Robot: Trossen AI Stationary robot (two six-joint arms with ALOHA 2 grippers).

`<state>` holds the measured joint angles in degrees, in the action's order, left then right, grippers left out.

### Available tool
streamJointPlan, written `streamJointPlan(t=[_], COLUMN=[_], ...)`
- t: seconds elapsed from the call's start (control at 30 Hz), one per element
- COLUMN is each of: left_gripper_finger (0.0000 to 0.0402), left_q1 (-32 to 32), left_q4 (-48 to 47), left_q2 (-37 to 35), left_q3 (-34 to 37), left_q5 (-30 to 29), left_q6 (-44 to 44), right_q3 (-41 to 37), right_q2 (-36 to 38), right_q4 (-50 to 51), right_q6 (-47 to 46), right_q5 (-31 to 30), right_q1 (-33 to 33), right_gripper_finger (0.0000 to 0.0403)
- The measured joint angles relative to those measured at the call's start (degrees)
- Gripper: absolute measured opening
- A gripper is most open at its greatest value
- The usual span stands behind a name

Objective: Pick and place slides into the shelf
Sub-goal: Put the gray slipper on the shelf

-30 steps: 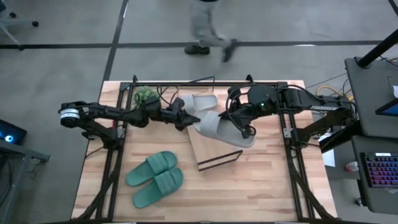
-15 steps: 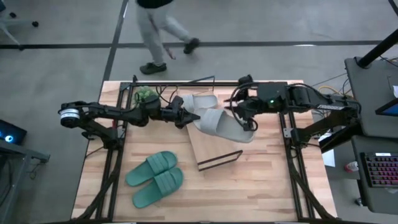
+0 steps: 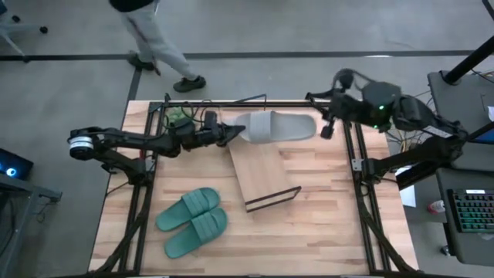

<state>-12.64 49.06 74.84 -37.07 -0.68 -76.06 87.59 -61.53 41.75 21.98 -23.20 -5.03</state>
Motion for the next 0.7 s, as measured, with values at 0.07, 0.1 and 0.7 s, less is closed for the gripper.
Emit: streamJointPlan(t=[0.07, 0.1, 0.7], left_gripper_finger=[0.0017, 0.0017, 0.0017], left_q1=[0.4, 0.8, 11.2], left_q4=[-1.9, -3.5, -29.7], left_q2=[-1.0, -1.8, -17.0], left_q3=[0.0, 0.0, -0.8], left_q5=[-2.1, -3.0, -24.1], left_q6=[1.1, 1.8, 3.3], right_q3=[0.0, 0.0, -0.1], right_q2=[1.0, 1.4, 0.2], right_q4=[0.1, 0.4, 5.2], right_q6=[-1.7, -2.4, -5.5], right_q5=[0.0, 0.0, 0.0], right_q1=[-1.2, -1.7, -4.4], right_gripper_finger=[0.0086, 0.0087, 0.0090])
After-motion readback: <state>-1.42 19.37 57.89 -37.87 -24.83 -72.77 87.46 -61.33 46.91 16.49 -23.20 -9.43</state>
